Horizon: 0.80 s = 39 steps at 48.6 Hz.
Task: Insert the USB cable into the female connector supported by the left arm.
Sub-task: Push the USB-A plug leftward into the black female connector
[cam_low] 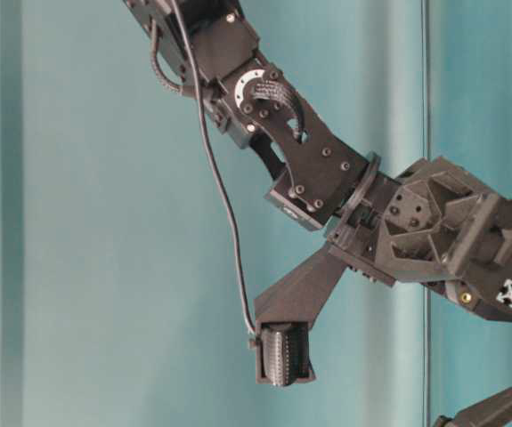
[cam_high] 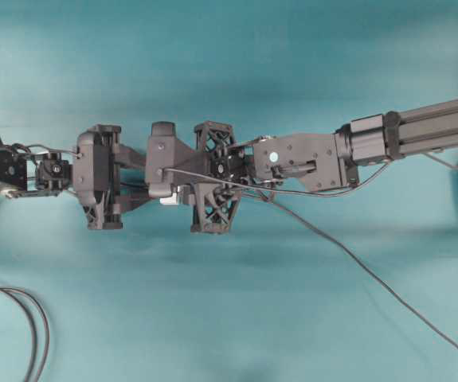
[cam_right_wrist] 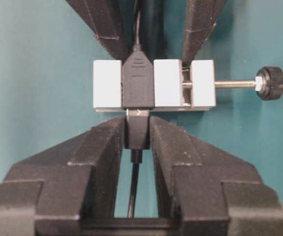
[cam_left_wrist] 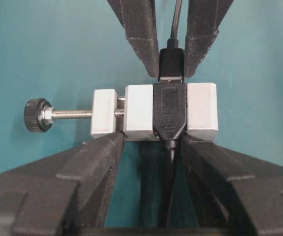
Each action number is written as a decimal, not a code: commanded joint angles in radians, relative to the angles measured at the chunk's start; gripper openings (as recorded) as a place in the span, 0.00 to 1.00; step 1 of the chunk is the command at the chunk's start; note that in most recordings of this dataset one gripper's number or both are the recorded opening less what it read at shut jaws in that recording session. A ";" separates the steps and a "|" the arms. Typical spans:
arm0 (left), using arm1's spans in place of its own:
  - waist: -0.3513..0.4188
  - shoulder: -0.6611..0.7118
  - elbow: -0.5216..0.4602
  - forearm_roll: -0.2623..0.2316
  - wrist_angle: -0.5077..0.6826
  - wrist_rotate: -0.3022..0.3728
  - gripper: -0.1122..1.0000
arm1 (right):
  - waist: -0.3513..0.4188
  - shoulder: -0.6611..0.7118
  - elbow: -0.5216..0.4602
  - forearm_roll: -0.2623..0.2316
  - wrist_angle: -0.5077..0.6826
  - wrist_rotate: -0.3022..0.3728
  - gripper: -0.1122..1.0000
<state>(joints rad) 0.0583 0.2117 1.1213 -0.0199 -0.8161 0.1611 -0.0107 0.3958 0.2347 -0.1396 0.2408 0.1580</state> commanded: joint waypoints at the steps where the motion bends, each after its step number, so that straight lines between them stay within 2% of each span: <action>1: 0.005 -0.014 -0.046 -0.002 -0.011 0.009 0.63 | 0.000 -0.017 -0.038 -0.003 -0.032 -0.002 0.29; 12: 0.000 -0.021 -0.055 -0.002 0.002 0.011 0.63 | -0.002 -0.017 -0.044 -0.012 -0.034 -0.003 0.29; 25: -0.006 -0.052 -0.089 0.005 0.103 0.014 0.63 | -0.002 -0.005 -0.063 -0.012 -0.034 -0.008 0.29; 39: -0.006 -0.057 -0.095 0.006 0.126 0.014 0.63 | 0.002 0.002 -0.083 -0.012 -0.034 -0.043 0.29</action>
<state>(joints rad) 0.0537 0.1779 1.0815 -0.0169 -0.6811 0.1641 -0.0123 0.4142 0.2194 -0.1488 0.2408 0.1181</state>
